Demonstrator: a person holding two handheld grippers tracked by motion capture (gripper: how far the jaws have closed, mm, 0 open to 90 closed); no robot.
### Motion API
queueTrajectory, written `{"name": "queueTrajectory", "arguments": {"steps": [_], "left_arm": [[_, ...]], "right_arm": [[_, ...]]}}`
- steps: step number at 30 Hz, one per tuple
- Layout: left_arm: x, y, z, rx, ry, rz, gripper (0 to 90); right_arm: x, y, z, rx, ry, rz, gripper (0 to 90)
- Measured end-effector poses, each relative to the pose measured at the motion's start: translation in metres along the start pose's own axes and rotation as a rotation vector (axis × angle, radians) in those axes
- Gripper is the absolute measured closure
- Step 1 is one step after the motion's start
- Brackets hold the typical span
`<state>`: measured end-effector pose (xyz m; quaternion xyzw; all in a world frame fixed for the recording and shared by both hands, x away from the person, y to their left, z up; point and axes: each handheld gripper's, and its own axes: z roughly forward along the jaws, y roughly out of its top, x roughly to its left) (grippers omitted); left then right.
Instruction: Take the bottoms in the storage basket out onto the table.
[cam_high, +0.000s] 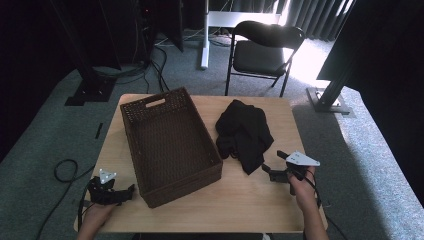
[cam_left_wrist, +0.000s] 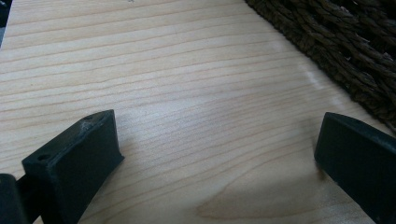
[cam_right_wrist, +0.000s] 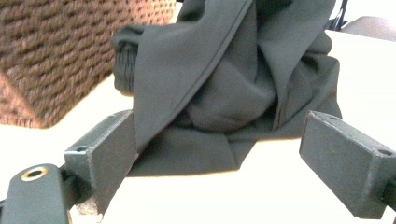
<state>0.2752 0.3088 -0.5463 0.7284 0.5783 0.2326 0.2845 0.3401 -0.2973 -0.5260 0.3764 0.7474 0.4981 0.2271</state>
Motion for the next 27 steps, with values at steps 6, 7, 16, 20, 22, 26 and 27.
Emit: {"name": "queueTrajectory", "arguments": {"steps": [6,7,16,20,22,26,27], "left_arm": [[0.000,0.000,0.000,0.000,0.000,0.000,0.2],[0.000,0.000,0.000,0.000,0.000,0.000,0.2],[0.000,0.000,0.000,0.000,0.000,0.000,0.2],[0.000,0.000,0.000,0.000,0.000,0.000,0.2],[0.000,0.000,0.000,0.000,0.000,0.000,0.2],[0.000,0.000,0.000,0.000,0.000,0.000,0.2],[0.000,0.000,0.000,0.000,0.000,0.000,0.2]], "right_arm": [[0.003,-0.012,-0.006,0.029,0.017,-0.005,11.1],[0.004,-0.014,-0.006,0.034,0.018,-0.001,11.0],[0.005,-0.024,-0.018,0.073,0.006,-0.017,11.0],[0.007,-0.030,-0.022,0.093,0.009,-0.017,11.2],[0.008,-0.031,-0.025,0.098,0.015,-0.020,11.3],[0.007,-0.034,-0.030,0.125,0.009,-0.023,11.3],[0.006,-0.034,-0.031,0.130,0.008,-0.020,11.3]]}}
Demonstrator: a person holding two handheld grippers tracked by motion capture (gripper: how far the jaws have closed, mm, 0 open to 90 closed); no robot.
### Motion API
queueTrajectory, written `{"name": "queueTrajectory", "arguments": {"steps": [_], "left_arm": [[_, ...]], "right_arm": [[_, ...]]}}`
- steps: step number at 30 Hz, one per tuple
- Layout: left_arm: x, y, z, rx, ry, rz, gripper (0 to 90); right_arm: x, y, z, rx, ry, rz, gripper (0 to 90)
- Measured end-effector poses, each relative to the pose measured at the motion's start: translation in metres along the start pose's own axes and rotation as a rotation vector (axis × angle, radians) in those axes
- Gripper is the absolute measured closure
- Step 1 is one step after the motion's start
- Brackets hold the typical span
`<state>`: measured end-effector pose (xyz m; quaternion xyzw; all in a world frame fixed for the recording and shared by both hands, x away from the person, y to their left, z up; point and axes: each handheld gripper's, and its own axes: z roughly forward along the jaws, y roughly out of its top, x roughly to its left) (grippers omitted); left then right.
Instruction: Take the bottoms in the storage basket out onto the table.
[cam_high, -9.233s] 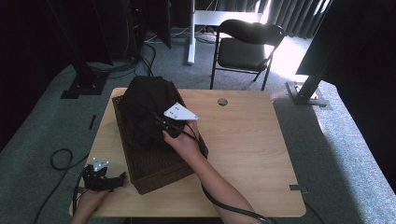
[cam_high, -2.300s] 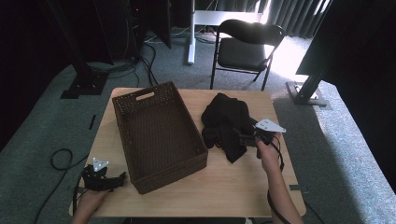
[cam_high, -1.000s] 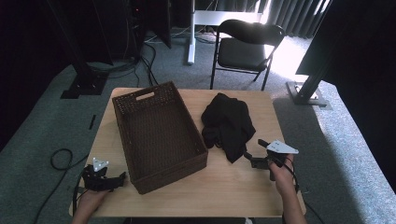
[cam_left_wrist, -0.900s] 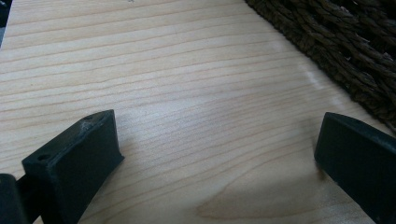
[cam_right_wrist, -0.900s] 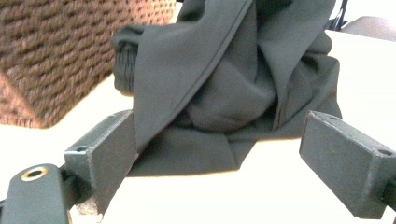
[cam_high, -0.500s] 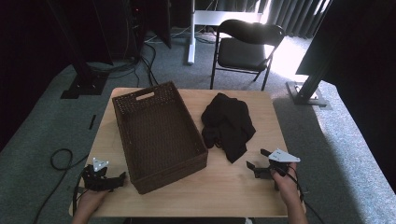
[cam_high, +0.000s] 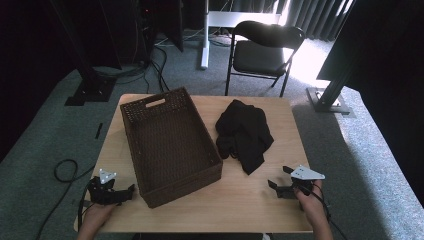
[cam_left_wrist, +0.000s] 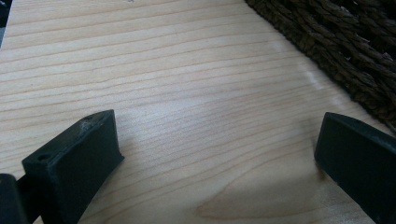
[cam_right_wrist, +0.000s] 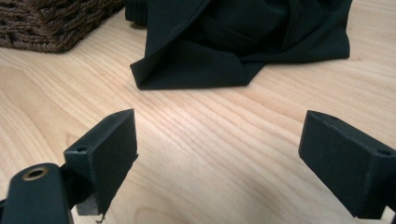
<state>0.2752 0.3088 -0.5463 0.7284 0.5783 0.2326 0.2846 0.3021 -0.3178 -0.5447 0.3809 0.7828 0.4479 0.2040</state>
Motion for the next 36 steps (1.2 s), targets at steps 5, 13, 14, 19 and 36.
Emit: {"name": "queueTrajectory", "arguments": {"steps": [5,13,14,19,36], "left_arm": [[0.000,0.000,0.000,0.000,0.000,0.000,0.2],[0.000,0.000,0.000,0.000,0.000,0.000,0.2],[0.000,0.000,0.000,0.000,0.000,0.000,0.2],[0.000,0.000,0.000,0.000,0.000,0.000,0.2],[0.000,0.000,0.000,0.000,0.000,0.000,0.2]], "right_arm": [[0.002,-0.003,-0.002,0.047,-0.017,-0.006,11.3],[0.010,-0.006,-0.003,0.153,-0.032,-0.034,11.3],[0.011,-0.007,-0.003,0.169,-0.031,-0.037,11.4],[0.014,-0.008,-0.002,0.216,0.007,-0.028,12.7],[0.012,-0.007,0.000,0.221,-0.016,-0.007,11.3]]}}
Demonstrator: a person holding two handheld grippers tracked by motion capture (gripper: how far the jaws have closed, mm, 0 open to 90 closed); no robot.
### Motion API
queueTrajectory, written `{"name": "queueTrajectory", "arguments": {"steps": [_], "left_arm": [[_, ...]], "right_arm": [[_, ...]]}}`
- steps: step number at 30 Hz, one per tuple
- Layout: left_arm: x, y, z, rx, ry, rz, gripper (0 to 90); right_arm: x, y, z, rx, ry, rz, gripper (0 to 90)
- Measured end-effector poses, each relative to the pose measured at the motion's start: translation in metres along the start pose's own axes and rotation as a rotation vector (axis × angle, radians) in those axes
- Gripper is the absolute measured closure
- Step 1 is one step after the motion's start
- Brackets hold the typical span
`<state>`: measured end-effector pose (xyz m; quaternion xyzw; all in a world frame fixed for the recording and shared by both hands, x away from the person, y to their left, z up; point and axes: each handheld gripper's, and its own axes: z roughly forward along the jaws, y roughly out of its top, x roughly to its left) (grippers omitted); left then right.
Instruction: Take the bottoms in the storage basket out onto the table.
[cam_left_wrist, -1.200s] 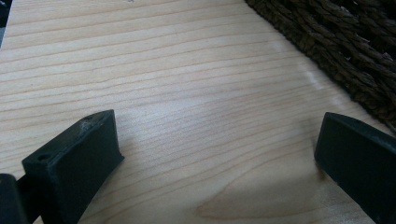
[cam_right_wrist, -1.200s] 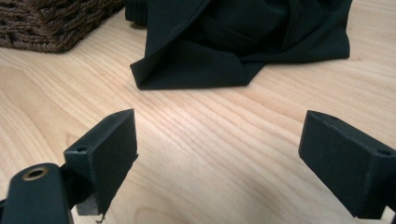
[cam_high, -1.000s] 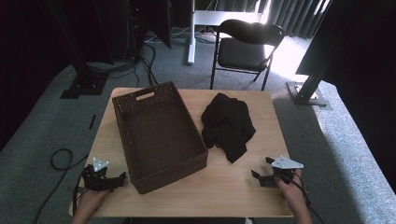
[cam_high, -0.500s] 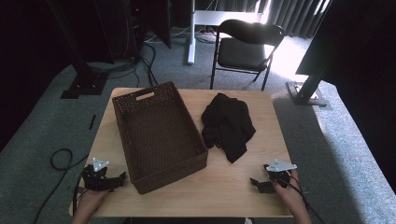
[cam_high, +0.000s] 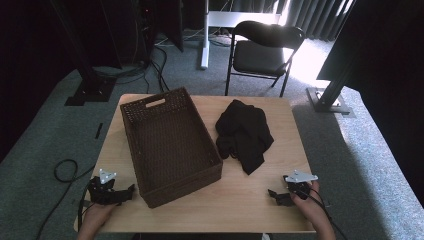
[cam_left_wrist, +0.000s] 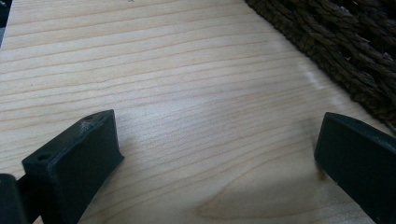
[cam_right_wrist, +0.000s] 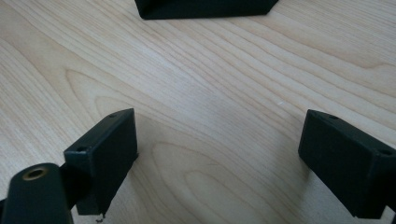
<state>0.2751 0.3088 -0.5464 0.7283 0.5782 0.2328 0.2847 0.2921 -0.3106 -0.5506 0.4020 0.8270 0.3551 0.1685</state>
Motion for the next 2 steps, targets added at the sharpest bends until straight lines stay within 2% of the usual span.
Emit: {"name": "queueTrajectory", "arguments": {"steps": [2], "left_arm": [[0.0000,0.0000,0.0000,0.000,0.000,0.000,0.2]], "right_arm": [[0.0000,0.0000,0.0000,0.000,0.000,0.000,11.3]]}}
